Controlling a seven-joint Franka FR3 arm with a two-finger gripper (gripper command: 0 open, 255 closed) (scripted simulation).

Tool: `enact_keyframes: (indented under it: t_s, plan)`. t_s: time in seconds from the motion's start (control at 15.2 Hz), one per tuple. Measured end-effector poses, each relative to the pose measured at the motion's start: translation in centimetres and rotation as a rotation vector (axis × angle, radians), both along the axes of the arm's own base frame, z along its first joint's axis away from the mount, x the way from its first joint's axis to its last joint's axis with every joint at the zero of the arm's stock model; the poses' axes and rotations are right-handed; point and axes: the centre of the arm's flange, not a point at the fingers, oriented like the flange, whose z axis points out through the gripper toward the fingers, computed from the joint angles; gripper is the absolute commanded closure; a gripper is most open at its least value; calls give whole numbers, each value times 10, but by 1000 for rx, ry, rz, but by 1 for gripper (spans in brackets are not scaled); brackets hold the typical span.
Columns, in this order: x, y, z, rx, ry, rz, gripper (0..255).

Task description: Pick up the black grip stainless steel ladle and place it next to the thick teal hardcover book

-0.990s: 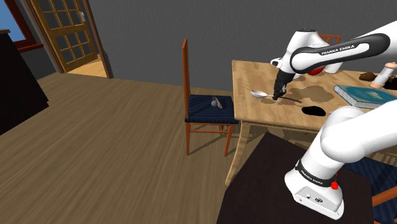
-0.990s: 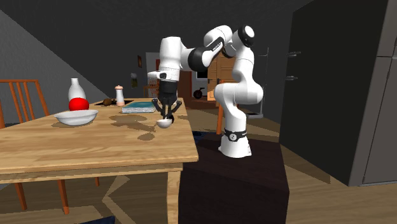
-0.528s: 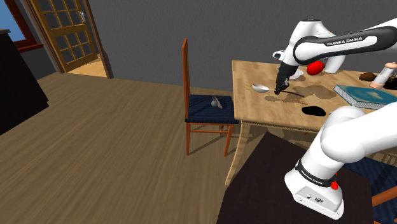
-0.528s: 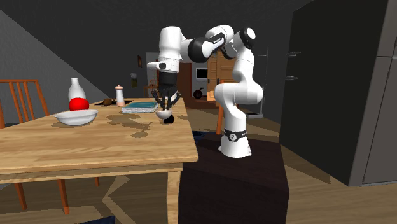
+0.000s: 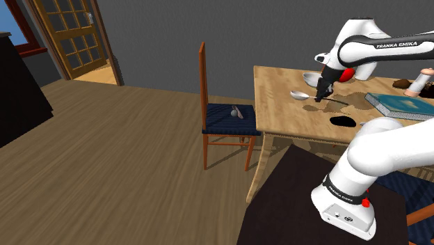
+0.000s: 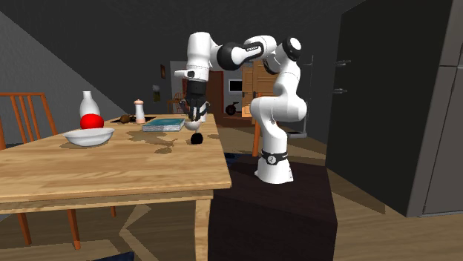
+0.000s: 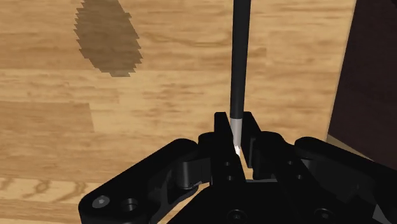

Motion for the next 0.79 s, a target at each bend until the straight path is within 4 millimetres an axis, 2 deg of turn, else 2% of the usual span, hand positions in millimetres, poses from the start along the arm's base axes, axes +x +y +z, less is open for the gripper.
enact_keyframes:
  t_s: [0.79]
  plan:
    - [-135,-86,1,0,0,-1,255]
